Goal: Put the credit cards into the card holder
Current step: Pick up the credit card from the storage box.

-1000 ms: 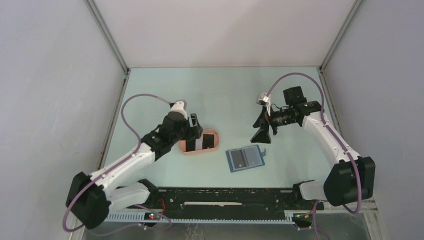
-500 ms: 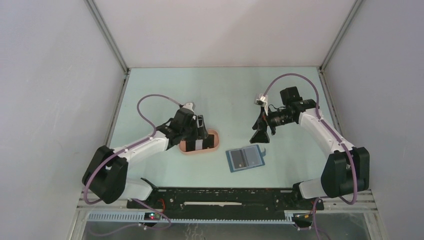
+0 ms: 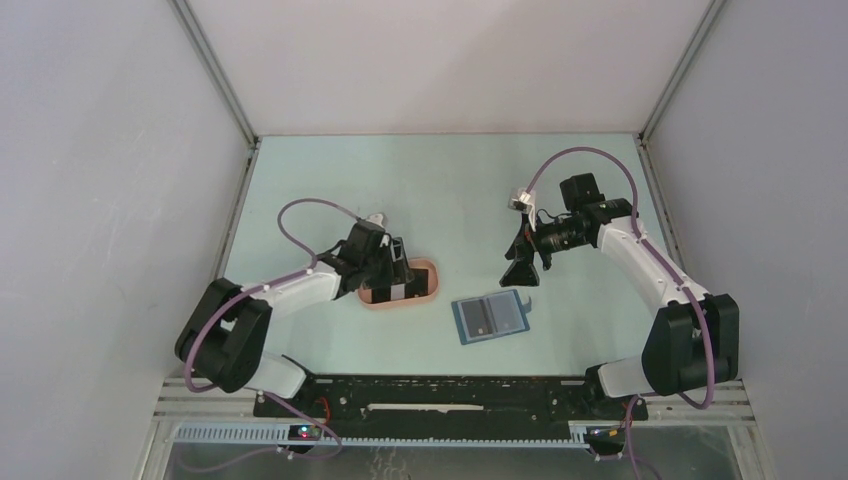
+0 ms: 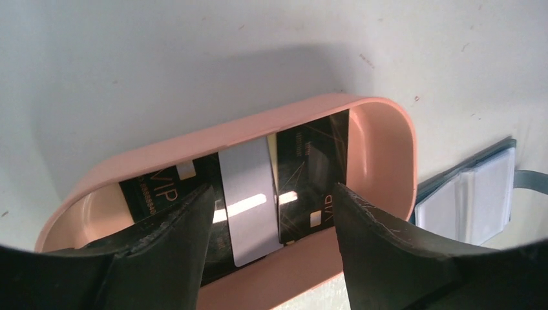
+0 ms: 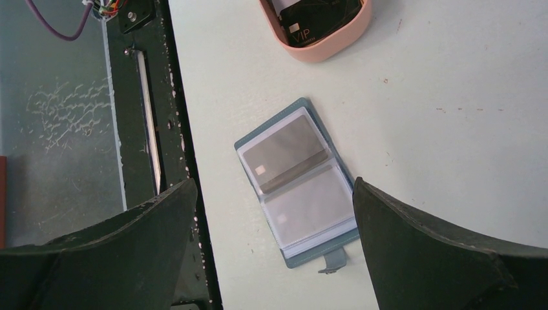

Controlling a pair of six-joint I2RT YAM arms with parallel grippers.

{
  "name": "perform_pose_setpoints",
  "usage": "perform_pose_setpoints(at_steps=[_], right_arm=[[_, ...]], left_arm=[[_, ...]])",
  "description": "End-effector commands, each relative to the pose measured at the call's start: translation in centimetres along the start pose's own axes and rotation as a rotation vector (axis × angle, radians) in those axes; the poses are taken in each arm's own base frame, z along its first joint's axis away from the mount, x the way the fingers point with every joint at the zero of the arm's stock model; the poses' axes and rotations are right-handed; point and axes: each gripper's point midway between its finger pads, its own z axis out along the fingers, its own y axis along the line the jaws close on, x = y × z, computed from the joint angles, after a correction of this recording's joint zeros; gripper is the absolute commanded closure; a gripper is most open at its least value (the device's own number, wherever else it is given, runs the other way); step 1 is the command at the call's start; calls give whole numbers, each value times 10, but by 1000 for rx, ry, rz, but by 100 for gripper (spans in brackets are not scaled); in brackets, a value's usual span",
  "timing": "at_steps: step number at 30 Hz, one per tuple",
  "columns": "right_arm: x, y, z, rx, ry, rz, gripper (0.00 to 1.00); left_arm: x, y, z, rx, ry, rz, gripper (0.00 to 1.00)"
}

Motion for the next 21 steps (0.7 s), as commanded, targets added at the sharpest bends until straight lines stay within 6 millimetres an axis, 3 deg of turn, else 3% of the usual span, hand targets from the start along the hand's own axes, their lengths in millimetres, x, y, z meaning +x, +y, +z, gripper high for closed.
perform_pose_setpoints(at_steps=[1,6,21], right_arm=[[-1,1,1,-7,0,-14,0],[0,1,1,-9,3,-15,0],[-1,3,0,-8,1,-26,0]], left_arm=[[7,3,6,4,22,-12,28],[13,8,8,-10,38,-5,27],[15,-27,9,181,53,-84,30]])
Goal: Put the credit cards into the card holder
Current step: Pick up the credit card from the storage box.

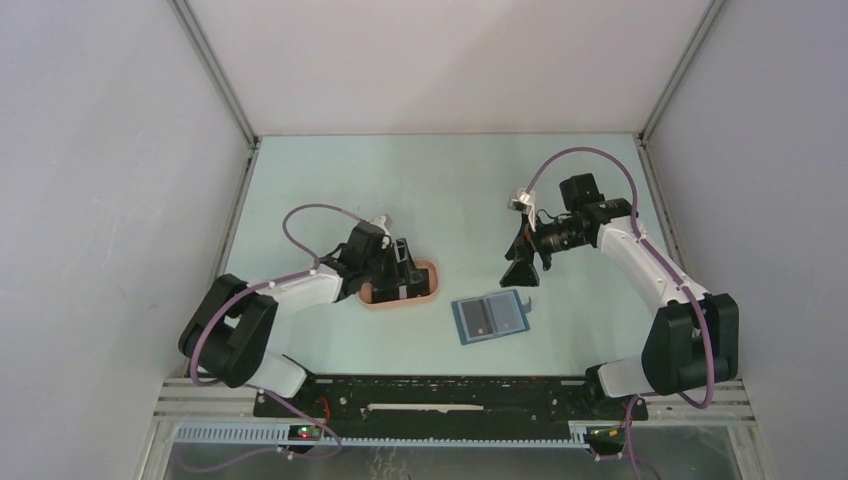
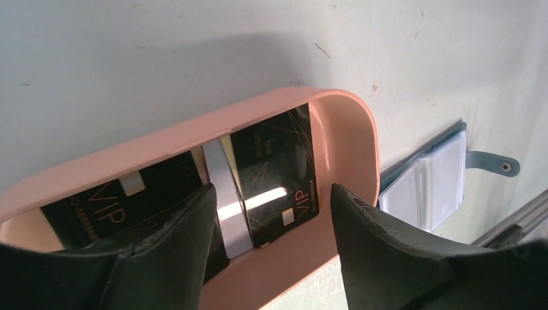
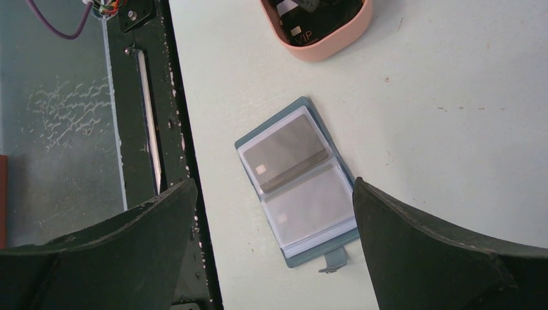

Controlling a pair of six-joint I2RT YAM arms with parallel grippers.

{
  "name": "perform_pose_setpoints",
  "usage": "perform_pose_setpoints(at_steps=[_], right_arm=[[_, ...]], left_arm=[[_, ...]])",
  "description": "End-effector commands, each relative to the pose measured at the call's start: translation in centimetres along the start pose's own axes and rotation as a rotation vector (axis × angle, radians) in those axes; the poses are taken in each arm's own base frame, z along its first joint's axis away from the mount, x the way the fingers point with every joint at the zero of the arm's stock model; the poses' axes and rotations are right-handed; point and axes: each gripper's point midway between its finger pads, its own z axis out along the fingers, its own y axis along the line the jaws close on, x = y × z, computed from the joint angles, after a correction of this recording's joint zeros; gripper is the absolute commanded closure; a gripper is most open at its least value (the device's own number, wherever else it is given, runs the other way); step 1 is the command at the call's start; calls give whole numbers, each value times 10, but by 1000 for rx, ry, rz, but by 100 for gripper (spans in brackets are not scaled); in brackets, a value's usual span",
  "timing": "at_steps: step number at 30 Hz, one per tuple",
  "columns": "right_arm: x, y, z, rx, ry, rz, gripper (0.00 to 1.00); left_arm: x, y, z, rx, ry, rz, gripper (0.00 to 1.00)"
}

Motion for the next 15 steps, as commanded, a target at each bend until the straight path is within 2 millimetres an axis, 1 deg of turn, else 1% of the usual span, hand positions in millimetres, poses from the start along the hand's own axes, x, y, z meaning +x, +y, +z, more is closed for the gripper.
perform_pose_setpoints(at_steps=[1,3,5,8,12,15], right_arm=[[-2,3,0,-6,-2,-29,0],[-2,3,-1,-6,-2,-31,0],[-2,3,-1,-5,-3,-33,0],[-3,4,-1,-6,-4,-36,0],[-3,4,-1,-7,-4,-37,0],[-2,4,-1,-7,-2,-34,0]], left_arm=[[10,-8,4,63,31,-52,30],[9,-12,4,84,31,-62,30],[10,-12,4,85,34,-63,30],[12,-4,6,45,42,-53,29],[16,11,4,-34,57,-35,24],[18,12,4,-33,66,-31,23]])
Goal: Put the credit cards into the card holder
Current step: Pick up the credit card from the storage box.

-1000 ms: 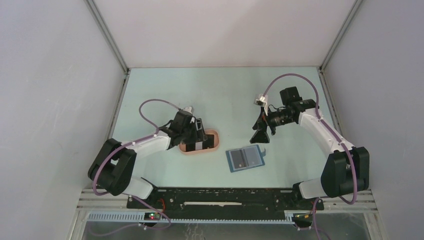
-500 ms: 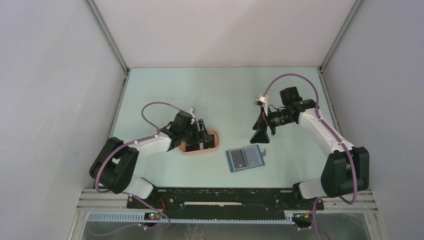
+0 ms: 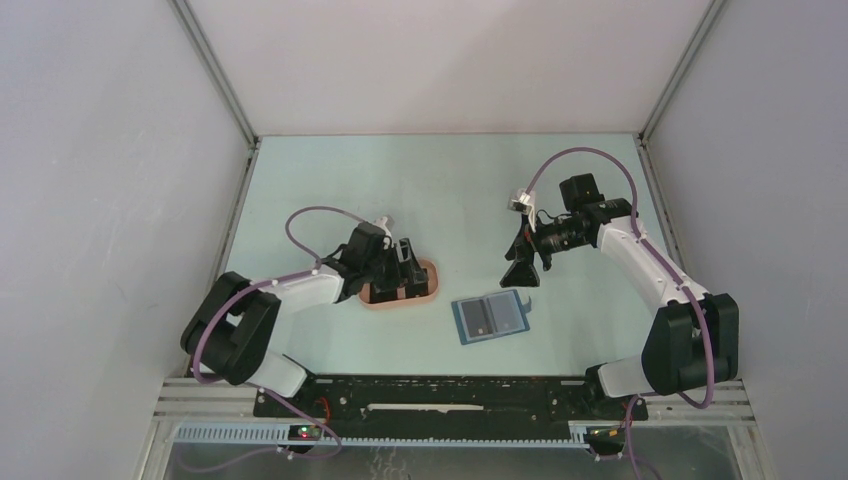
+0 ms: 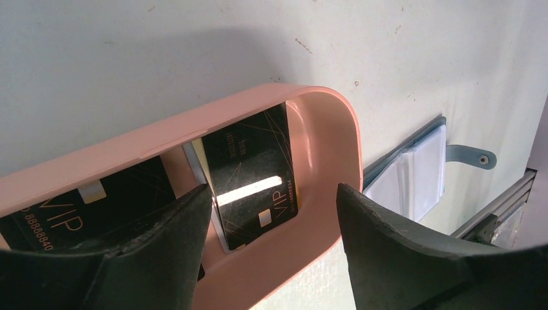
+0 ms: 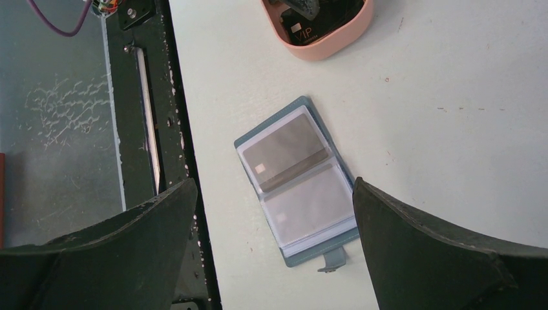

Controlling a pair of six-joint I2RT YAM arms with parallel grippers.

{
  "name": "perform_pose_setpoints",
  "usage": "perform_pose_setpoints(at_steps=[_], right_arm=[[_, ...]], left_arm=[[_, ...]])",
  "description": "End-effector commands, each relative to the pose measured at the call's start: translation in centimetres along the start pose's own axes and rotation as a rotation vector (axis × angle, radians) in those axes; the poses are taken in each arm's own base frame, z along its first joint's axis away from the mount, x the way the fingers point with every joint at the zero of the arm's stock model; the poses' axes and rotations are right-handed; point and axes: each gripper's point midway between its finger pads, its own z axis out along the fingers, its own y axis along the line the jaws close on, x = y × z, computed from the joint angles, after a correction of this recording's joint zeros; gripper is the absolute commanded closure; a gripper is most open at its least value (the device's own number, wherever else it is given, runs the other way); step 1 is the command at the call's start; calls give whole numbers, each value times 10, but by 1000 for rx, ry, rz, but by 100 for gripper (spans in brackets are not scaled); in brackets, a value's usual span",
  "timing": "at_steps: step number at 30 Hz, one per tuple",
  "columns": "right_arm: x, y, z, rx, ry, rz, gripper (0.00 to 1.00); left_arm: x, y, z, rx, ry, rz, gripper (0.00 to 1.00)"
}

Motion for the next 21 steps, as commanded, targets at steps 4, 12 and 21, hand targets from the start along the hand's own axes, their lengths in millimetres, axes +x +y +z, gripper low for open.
perform_pose_setpoints(at_steps=[4,12,21], right_arm=[[-3,4,-1,-6,-3,-28,0],[-2,3,-1,-4,-3,-27,0],[-3,4,-3,-1,-8,-33,0]], left_arm=[[10,4,4,2,47,-16,24],[4,-17,4,104,15,-74,29],[0,-38,5,214,10,-133,33]])
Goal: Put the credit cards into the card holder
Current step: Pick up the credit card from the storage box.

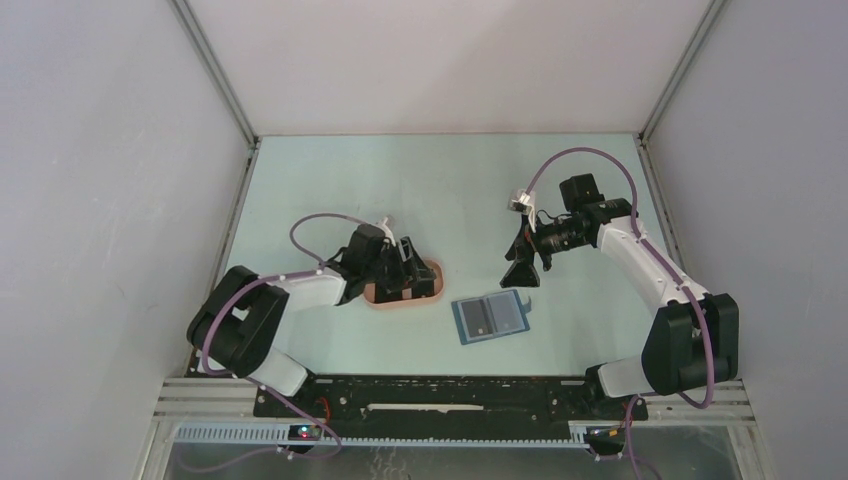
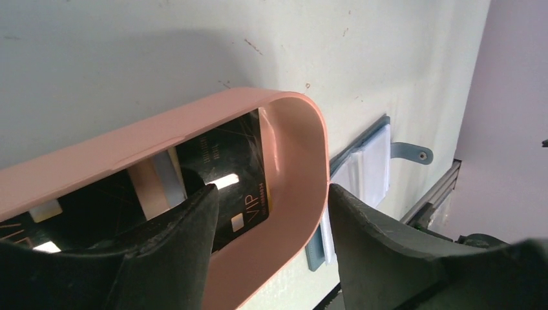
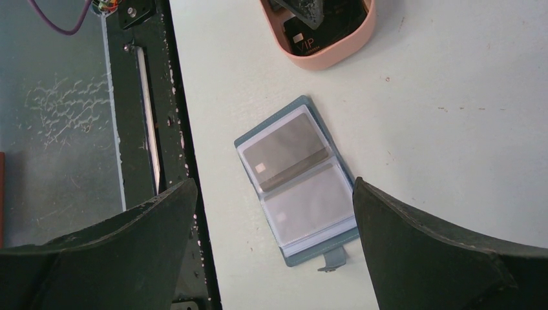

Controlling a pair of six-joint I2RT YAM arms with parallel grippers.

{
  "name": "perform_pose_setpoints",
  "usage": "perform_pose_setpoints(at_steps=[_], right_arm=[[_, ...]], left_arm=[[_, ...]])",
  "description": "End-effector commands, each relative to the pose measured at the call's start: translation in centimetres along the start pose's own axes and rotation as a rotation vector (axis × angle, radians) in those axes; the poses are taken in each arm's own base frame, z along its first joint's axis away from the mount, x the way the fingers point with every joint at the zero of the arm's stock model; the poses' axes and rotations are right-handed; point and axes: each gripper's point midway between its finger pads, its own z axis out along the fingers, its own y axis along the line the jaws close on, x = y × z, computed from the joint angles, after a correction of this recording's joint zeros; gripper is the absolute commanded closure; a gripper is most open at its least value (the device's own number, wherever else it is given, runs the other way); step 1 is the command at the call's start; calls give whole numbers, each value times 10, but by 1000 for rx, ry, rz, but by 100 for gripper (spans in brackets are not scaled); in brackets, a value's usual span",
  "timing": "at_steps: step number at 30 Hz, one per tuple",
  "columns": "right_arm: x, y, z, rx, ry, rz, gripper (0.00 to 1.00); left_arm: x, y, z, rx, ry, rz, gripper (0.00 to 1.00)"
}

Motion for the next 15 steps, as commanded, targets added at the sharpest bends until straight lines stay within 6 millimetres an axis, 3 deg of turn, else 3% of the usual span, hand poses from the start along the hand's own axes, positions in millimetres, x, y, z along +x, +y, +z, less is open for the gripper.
perform_pose_setpoints(at_steps=[1,6,9,15], right_arm=[[-3,4,-3,1,-8,-29,0],[-4,5,-3,-4,-12,-30,0],[-5,6,-2,-12,-17,-22,0],[-8,8,2,-28,-23,-1,0]], left_arm=[[-1,-14,1,80,-6,-33,33],[-3,-16,-3,88,-22,-35,34],[-6,-2,-8,-1,-37,13,34],[-26,12,-36,-121,-157,161,33]])
